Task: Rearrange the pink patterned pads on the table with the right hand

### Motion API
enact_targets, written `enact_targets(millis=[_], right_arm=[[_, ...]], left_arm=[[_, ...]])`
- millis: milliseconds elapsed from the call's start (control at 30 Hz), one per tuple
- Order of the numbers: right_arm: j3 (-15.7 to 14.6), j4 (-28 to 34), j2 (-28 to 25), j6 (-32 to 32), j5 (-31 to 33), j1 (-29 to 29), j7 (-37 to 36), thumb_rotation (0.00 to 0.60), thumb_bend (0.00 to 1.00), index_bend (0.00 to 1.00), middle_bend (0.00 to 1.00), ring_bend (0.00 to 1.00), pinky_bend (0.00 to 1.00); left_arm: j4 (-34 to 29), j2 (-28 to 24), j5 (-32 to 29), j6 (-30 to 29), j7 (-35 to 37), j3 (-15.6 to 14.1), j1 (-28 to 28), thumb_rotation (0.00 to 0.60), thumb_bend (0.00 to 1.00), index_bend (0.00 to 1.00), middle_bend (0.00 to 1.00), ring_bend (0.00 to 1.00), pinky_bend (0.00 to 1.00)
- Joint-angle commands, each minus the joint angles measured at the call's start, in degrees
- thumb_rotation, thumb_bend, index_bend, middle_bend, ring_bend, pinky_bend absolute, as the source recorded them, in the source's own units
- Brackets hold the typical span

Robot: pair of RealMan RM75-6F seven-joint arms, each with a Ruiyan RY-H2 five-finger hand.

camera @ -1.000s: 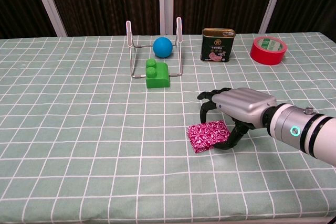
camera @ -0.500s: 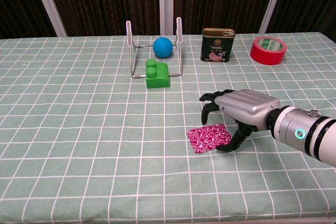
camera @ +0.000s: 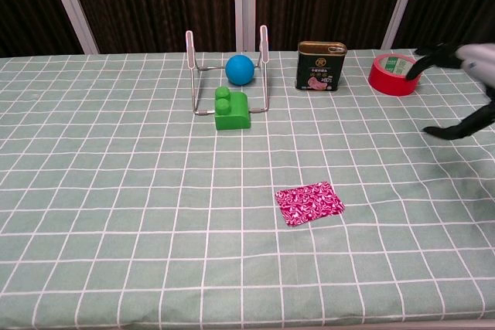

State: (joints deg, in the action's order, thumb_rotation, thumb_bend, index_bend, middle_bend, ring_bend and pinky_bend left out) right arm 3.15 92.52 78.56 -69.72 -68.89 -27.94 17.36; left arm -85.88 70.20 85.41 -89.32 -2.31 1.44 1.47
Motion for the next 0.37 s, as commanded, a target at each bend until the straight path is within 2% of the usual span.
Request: enact_targets(millis=[33,200,367], right_arm=[[-2.51,4.62,-7.10,-10.10,-6.91,7.85,-7.17,0.513,0.15,0.20,0.03,0.00,0.00],[-5.62,7.39,-12.74,-17.55,-11.69,14.71,-12.97,0.513,0.15,0.20,0.03,0.00,0.00],[-7.16,7.42,-14.50,-22.15,-14.66,19.22,-15.32,0.510,0.15,0.20,0.02,0.00,0.00]], left_arm=[[0.31,0.55,0.05,-0.37,0.08,0.38,-0.15,0.600,0.04,0.25,0.15,0.12,0.13],[0.18,1.26,0.55,-0.60,-0.42,0.66,-0.59,0.600,0.04,0.25,0.15,0.12,0.13],[-0.13,1.48,0.87,-0.70,-0.82,0.78,-0.89,0.600,0.04,0.25,0.15,0.12,0.13]])
